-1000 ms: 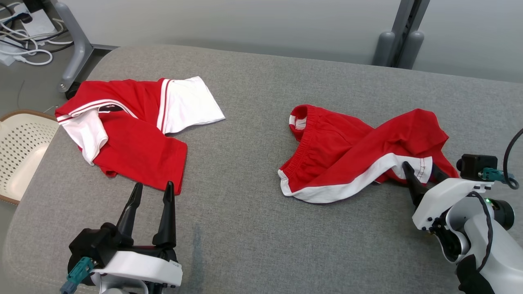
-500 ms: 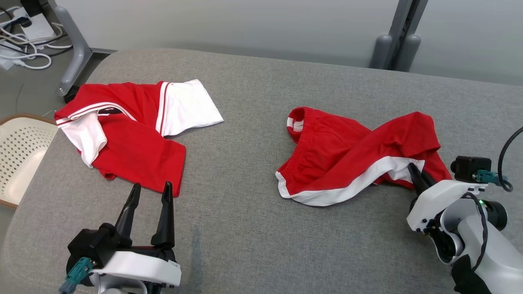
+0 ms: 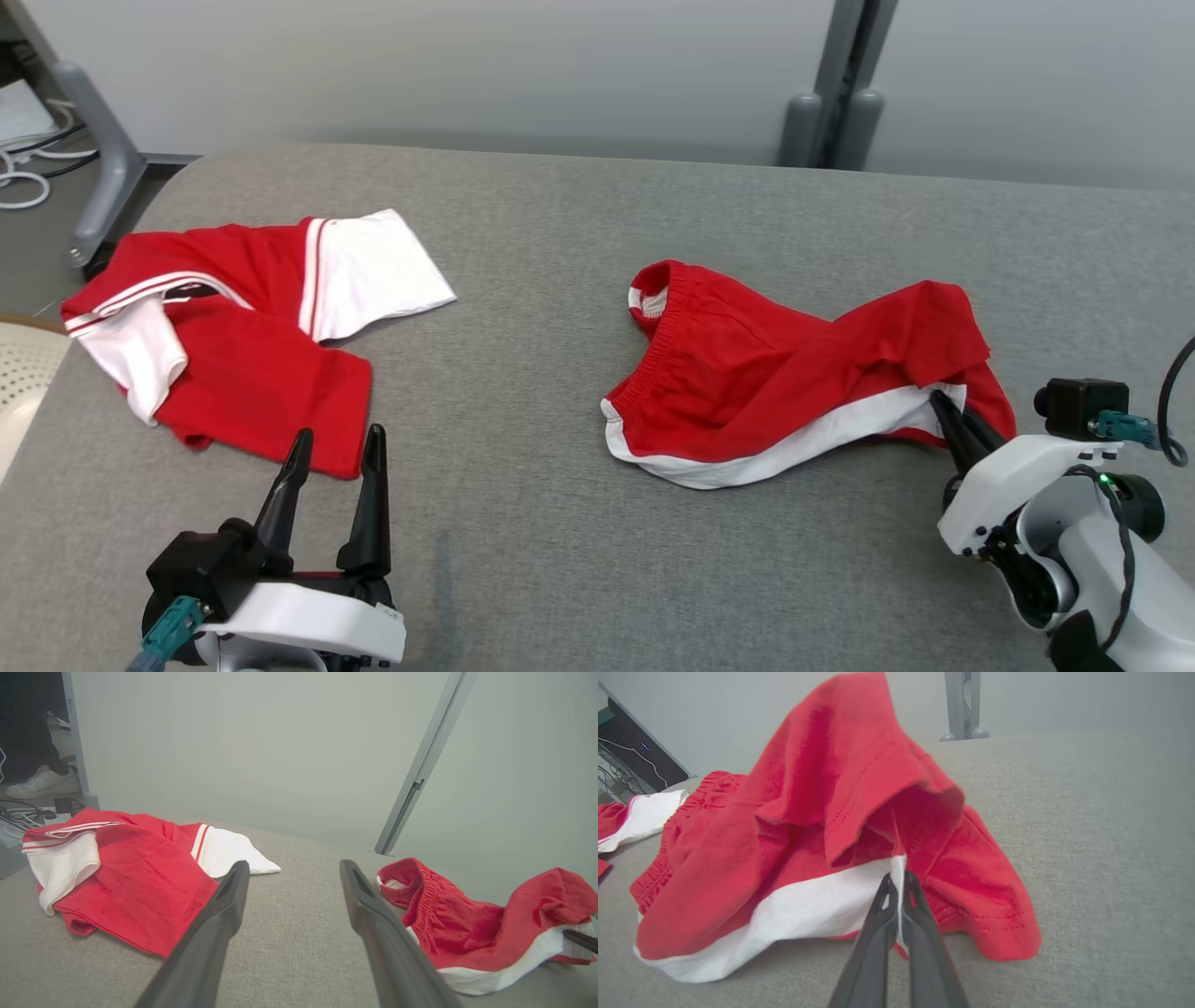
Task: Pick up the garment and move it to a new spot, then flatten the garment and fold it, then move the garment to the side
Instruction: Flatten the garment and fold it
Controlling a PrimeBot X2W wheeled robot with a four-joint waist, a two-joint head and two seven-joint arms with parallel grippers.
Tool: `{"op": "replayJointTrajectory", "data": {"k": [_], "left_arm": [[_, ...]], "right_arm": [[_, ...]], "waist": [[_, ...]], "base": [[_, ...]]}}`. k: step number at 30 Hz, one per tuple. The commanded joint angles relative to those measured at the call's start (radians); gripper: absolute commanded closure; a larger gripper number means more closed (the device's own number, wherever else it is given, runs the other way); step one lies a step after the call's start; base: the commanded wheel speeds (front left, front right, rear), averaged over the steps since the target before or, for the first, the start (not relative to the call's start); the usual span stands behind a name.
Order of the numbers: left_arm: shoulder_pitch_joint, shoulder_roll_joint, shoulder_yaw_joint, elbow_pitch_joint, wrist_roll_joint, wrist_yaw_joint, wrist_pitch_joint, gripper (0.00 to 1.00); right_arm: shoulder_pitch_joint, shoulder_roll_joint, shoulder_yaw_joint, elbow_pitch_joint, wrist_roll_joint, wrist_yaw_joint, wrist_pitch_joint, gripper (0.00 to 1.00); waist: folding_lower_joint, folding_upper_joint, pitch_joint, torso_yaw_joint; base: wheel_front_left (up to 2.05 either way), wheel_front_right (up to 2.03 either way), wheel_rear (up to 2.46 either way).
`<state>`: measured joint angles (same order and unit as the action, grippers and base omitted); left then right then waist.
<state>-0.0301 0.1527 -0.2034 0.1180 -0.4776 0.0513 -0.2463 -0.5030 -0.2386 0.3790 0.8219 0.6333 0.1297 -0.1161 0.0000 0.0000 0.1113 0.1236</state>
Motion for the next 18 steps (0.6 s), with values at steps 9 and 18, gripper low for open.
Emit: {"op": "replayJointTrajectory", "data": {"k": [9, 18], "left_arm": [[-0.020, 0.013, -0.004, -0.007, -0.003, 0.005, 0.010, 0.00], [-0.018, 0.019, -0.011, -0.005, -0.005, 0.010, 0.015, 0.00]], "right_arm": [[0.047, -0.072, -0.006, -0.049, 0.000, 0.002, 0.058, 0.49], [0.089, -0.086, -0.059, -0.036, -0.035, 0.002, 0.060, 0.00]], "waist": [[0.0000, 0.0000, 0.001, -0.077], [0.0000, 0.0000, -0.007, -0.112]], "base": [[0.00, 0.00, 0.00], [0.00, 0.00, 0.00]]}}
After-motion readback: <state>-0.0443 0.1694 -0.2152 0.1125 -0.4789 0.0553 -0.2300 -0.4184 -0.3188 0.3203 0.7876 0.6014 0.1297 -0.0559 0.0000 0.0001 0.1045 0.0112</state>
